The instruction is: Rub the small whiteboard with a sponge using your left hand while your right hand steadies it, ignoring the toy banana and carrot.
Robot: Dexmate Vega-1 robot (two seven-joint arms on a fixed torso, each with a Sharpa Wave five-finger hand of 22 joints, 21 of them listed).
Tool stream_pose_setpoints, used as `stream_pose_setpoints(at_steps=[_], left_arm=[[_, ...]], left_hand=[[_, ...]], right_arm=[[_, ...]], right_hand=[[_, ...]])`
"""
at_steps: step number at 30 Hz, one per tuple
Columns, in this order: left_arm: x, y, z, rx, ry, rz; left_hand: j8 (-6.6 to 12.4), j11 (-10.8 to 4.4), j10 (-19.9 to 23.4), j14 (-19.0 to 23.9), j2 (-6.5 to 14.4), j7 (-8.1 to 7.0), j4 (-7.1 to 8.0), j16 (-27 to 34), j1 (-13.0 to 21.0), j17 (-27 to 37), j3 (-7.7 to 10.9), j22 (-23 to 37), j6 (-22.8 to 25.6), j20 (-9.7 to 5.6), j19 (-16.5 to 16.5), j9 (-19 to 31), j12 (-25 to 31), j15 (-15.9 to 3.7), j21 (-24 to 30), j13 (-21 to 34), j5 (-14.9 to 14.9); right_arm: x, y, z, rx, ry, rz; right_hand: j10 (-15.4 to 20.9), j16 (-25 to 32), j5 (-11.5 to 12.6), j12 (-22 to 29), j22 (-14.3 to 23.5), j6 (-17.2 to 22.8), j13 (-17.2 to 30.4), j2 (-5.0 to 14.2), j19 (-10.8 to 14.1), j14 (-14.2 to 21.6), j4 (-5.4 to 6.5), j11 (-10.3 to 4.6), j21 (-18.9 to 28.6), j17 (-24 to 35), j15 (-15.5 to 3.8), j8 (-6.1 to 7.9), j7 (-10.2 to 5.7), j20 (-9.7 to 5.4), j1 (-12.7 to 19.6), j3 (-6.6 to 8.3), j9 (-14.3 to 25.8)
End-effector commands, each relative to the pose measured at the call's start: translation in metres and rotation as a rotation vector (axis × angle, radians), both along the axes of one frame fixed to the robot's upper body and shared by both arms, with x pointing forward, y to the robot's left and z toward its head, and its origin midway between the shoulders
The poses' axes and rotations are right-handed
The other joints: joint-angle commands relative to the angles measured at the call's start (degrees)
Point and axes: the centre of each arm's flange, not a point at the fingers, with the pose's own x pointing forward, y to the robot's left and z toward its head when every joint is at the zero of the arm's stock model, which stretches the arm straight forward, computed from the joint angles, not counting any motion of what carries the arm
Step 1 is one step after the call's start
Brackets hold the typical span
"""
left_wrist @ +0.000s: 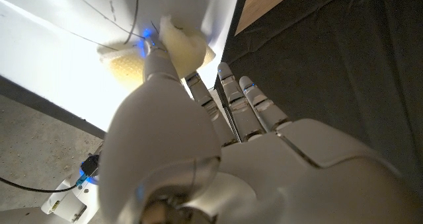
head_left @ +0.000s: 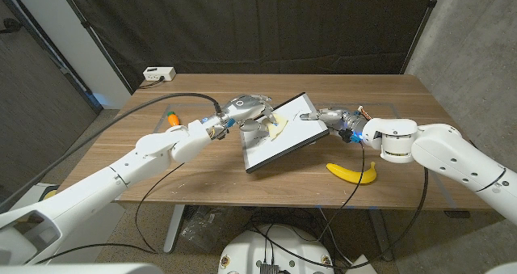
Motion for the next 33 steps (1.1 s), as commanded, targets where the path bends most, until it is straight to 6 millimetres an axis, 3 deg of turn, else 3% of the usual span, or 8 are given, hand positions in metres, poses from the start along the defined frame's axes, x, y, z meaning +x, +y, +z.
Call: stream_pose_setpoints(at_steps=[1,9,15,33], left_arm=[[0.008,-0.011,0.006,0.012,-0.013,-0.014],[0.013,-0.019,0.019,-0.028,-0.019,-0.046],[0.014,-0.021,0.010,-0.021,0.014,-0.057],[0.004,0.019,-0.016,-0.046,0.121,0.070]], left_hand=[[0.11,-0.24,0.02,-0.44,-0.03,-0.39,0.40,0.02,-0.61,0.12,0.04,-0.07,0.11,-3.40,-0.54,0.17,-0.20,-8.25,-0.23,0.18,-0.18],[0.01,-0.24,-0.03,-0.48,-0.02,-0.44,0.54,0.08,-0.70,0.15,0.01,-0.07,0.14,-3.78,-0.57,0.17,-0.23,-8.25,-0.19,0.18,-0.19],[0.03,-0.25,0.00,-0.56,0.02,-0.39,0.67,0.09,-0.82,0.15,-0.01,-0.07,0.35,-3.74,-0.69,0.19,-0.22,-8.20,-0.20,0.18,-0.19],[-0.13,-0.24,0.09,-0.92,0.07,-0.49,0.94,0.10,-0.95,0.16,-0.02,-0.08,0.50,-3.59,-0.86,0.24,-0.22,-8.19,-0.15,0.20,-0.18]], right_arm=[[-0.002,0.001,0.000,0.011,0.000,0.009],[-0.001,-0.001,0.000,0.018,0.002,0.005],[0.001,-0.003,0.001,0.026,0.004,-0.001],[0.007,-0.016,0.018,0.045,-0.012,-0.026]], right_hand=[[0.20,0.42,0.12,-0.07,-0.04,0.27,0.18,6.14,0.06,2.45,0.21,-0.05,0.37,0.34,-2.72,0.34,-0.21,-1.57,6.41,0.39,0.25],[0.29,0.42,0.14,-0.03,-0.02,0.28,0.18,6.16,0.13,2.48,0.20,-0.12,0.61,0.33,-2.72,0.35,-0.16,-1.57,6.42,0.43,0.27],[0.14,0.41,0.16,-0.11,-0.16,0.27,0.18,6.18,0.01,2.43,0.18,-0.10,0.70,0.33,-2.71,0.34,-0.04,-1.57,6.45,0.49,0.26],[0.28,0.51,0.20,-0.07,-0.27,0.34,0.18,6.24,-0.11,2.54,0.19,-0.17,1.16,0.39,-2.70,0.39,-0.03,-1.56,6.42,0.63,0.30]])
